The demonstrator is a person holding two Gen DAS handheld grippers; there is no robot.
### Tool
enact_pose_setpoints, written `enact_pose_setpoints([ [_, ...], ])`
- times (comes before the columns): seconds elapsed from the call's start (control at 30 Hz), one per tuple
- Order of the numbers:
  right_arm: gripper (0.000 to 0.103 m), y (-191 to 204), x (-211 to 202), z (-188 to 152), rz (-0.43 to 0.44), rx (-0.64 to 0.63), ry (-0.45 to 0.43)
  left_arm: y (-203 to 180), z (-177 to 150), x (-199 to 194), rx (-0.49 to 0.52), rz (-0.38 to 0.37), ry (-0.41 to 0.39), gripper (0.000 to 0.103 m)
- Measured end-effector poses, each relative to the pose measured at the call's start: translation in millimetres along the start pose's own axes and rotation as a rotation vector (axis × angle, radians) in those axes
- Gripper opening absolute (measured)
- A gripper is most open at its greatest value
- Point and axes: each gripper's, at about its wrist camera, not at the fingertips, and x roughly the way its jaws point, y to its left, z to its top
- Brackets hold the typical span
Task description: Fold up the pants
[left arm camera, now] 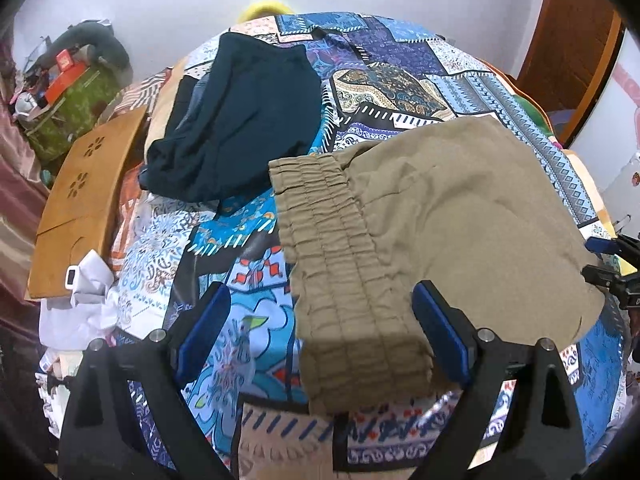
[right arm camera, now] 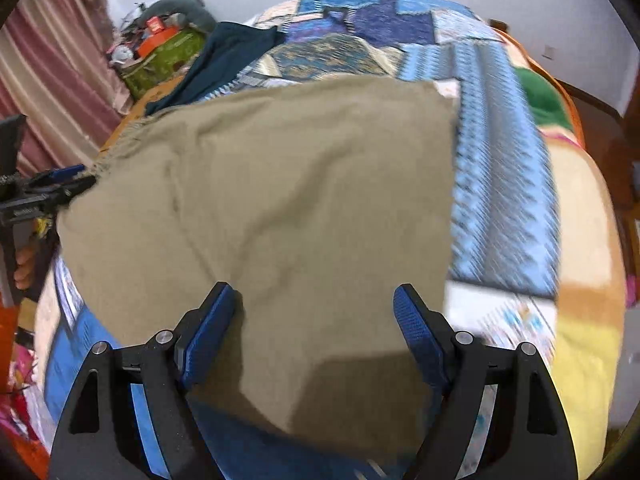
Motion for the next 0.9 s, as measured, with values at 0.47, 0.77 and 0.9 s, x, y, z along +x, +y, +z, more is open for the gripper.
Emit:
enact_pose_setpoints([
  [0.47,0.079,0,-36,-11,-0.046,0.018,-0.065,14,-16,-48,-0.122,0.006,-0.070,0.093],
  [0.77,0.079,40,-76,24,0.023,-0.029,-0.270,18,-26,-74,-0.224,-0.102,-0.088,0.093],
  [0.9,0.079,62,-63,33,0.043,-0.074,-0.283,5,-39,-66,-0.256,-0.195,-0.052,0.093],
])
